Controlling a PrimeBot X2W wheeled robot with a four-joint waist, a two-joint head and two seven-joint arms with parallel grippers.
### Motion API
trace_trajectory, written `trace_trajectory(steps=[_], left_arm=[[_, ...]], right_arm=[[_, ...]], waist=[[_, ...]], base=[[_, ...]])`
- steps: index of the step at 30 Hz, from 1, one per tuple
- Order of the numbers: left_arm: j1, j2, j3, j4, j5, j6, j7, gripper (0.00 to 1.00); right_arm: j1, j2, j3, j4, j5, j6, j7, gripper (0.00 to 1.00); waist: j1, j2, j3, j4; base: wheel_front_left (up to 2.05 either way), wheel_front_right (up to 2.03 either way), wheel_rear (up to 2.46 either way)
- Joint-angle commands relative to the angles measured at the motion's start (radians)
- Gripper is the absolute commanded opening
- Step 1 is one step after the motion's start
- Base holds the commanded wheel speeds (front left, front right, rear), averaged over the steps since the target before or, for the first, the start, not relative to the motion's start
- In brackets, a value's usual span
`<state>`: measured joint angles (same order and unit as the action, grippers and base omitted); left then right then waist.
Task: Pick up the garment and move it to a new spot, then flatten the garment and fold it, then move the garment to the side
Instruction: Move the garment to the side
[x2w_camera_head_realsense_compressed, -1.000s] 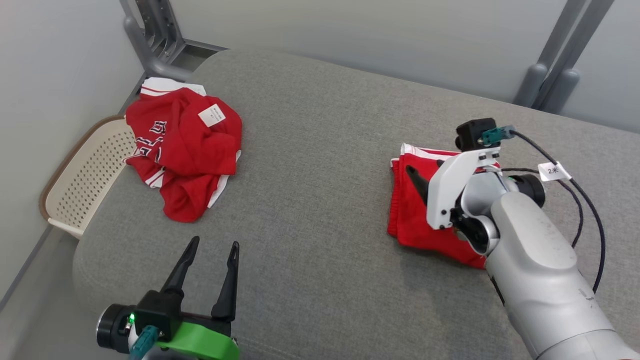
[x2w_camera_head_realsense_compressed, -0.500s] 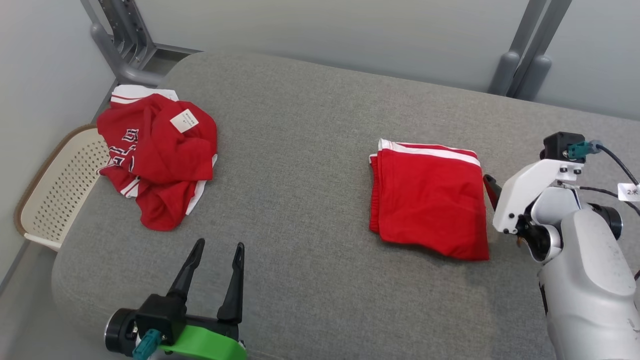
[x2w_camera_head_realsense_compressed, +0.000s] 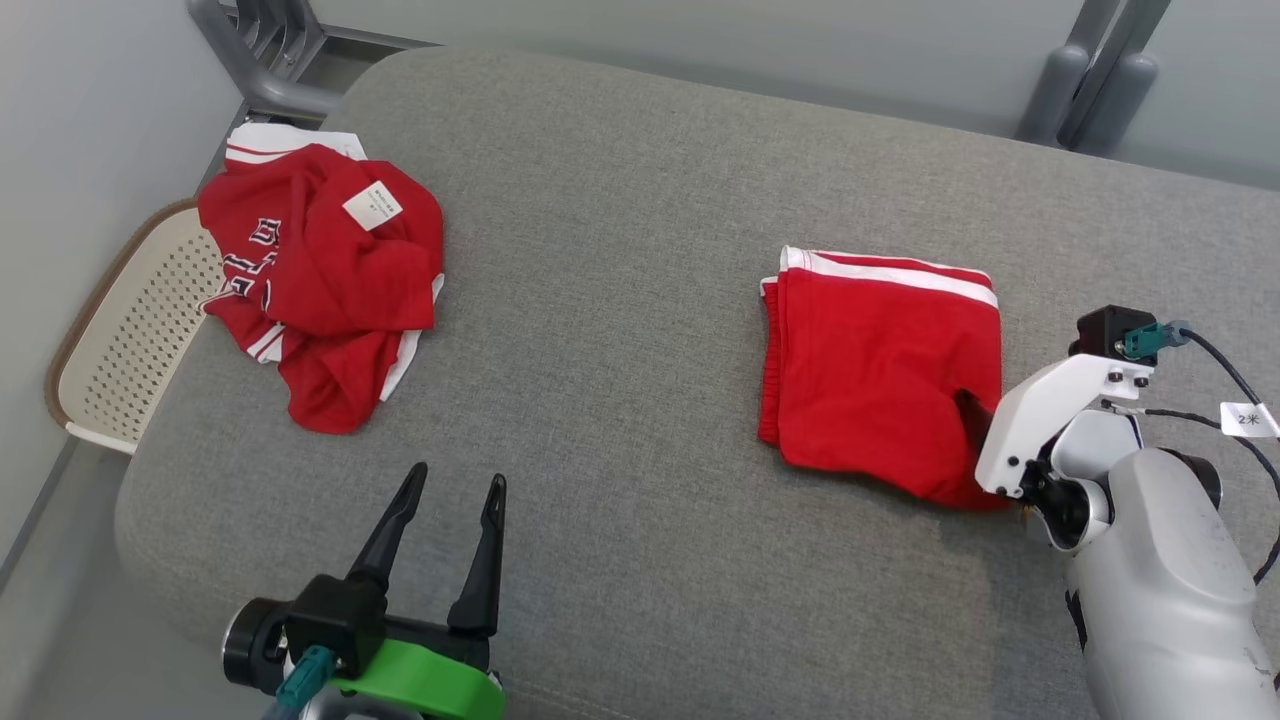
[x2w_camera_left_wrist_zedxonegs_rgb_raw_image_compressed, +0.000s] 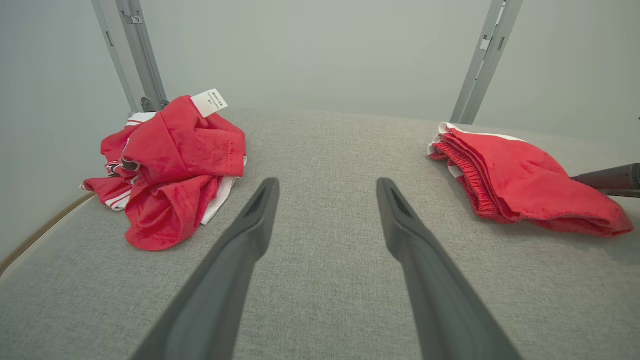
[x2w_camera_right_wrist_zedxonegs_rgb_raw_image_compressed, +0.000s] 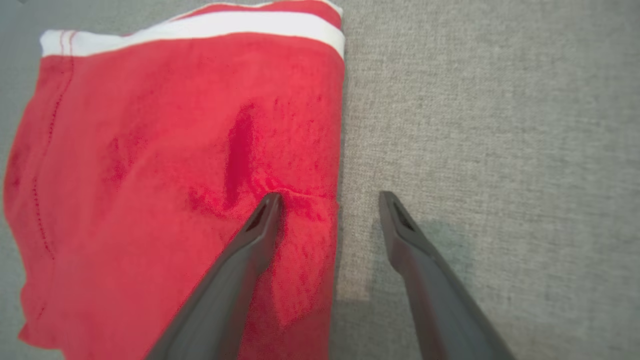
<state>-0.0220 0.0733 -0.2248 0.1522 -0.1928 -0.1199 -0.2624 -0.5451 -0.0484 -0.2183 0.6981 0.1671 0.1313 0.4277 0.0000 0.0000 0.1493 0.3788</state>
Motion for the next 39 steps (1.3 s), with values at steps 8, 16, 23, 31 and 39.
trace_trajectory(steps=[8, 16, 23, 31, 39], left_arm=[[-0.032, -0.009, 0.001, 0.009, 0.009, -0.007, -0.003, 1.0], [-0.026, -0.01, 0.022, 0.003, 0.012, -0.008, -0.003, 1.0], [-0.031, -0.005, 0.048, -0.022, 0.027, -0.005, -0.003, 1.0], [-0.054, 0.009, 0.079, -0.061, 0.04, -0.005, -0.003, 1.0], [-0.1, 0.031, 0.071, -0.083, 0.053, -0.009, -0.003, 1.0]], right_arm=[[-0.071, -0.001, 0.06, 0.144, 0.004, -0.001, -0.043, 0.0], [-0.09, -0.008, 0.033, 0.131, -0.086, -0.002, -0.047, 0.0], [-0.059, -0.005, 0.011, 0.028, -0.173, -0.001, 0.005, 0.0], [-0.01, -0.034, 0.1, -0.134, -0.232, -0.001, 0.118, 0.0], [-0.038, -0.177, 0.255, -0.232, -0.148, -0.001, 0.167, 0.0]], waist=[[0.0, 0.0, 0.031, 0.017], [0.0, 0.0, 0.02, -0.043], [0.0, 0.0, 0.018, -0.158], [0.0, 0.0, 0.055, -0.31], [0.0, 0.0, 0.138, -0.42]], base=[[0.0, 0.0, 0.0], [0.0, 0.0, 0.0], [0.0, 0.0, 0.0], [0.0, 0.0, 0.0], [0.0, 0.0, 0.0]])
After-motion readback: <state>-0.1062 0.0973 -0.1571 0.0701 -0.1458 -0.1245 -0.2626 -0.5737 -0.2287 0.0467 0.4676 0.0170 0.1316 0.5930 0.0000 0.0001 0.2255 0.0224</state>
